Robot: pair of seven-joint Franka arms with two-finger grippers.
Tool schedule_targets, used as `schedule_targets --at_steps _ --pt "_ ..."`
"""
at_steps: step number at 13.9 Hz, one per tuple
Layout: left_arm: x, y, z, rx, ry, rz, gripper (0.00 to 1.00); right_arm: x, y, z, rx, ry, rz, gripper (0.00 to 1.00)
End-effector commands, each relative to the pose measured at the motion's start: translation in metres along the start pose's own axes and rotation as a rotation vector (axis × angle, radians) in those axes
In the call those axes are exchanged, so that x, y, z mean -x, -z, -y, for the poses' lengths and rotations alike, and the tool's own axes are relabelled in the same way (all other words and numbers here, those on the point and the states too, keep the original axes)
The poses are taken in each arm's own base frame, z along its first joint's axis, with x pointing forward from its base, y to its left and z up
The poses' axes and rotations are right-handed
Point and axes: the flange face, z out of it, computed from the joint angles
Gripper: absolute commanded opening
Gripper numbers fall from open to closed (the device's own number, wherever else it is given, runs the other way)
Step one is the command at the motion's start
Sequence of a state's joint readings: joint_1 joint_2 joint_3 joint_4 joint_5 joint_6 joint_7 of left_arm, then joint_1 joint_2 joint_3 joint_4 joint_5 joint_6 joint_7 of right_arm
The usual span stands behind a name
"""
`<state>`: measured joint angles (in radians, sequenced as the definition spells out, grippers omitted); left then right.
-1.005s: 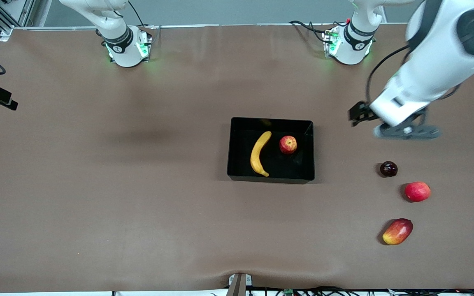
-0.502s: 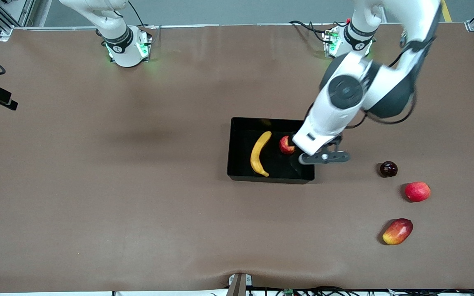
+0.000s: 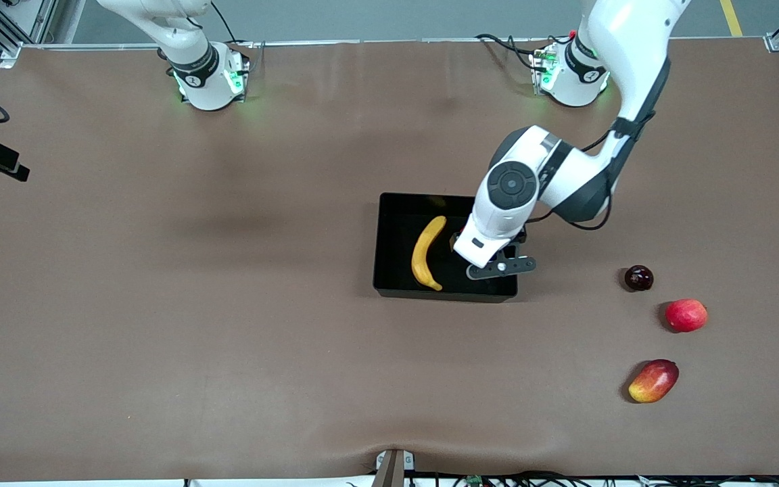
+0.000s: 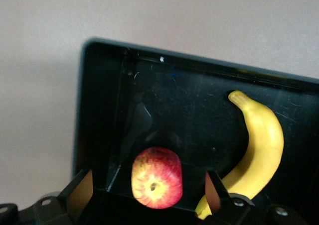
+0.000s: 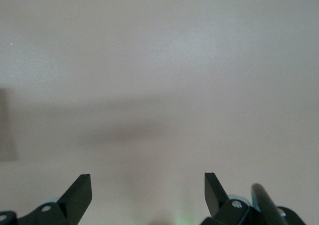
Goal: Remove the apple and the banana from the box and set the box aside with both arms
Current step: 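Lower the left gripper, grasp the red-yellow apple and lift it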
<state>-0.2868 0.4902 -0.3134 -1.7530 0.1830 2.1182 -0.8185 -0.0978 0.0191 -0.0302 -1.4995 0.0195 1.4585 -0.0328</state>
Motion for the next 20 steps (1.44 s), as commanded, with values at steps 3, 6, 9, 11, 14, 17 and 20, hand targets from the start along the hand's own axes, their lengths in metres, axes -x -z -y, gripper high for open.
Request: schedule_targets --at_steps 3,6,9,11,14,17,20 --pt "0.017 -0.052 -0.006 0.016 0.079 -0.009 1.00 0.002 0.006 0.001 -0.017 0.005 -0.012 1.00" --pt "0.029 -0.067 -0.011 -0.005 0.057 0.012 1.00 0.002 0.006 0.003 -0.017 0.009 -0.012 1.00" --pt "0.038 -0.084 -0.014 -0.024 0.045 0.036 1.00 0.002 0.006 0.002 -0.023 0.006 -0.012 1.00" --pt "0.040 -0.086 -0.014 -0.031 0.042 0.040 0.99 0.002 0.006 0.003 -0.023 0.008 -0.012 1.00" --pt "0.044 -0.086 -0.016 -0.039 0.036 0.045 0.85 0.002 0.006 0.003 -0.023 0.008 -0.012 1.00" --pt "0.047 -0.083 -0.019 -0.049 0.026 0.049 0.16 0.002 0.006 0.003 -0.023 0.009 -0.012 1.00" --pt "0.044 -0.054 -0.023 -0.053 0.024 0.027 0.00 0.002 0.006 0.003 -0.025 0.009 -0.012 1.00"
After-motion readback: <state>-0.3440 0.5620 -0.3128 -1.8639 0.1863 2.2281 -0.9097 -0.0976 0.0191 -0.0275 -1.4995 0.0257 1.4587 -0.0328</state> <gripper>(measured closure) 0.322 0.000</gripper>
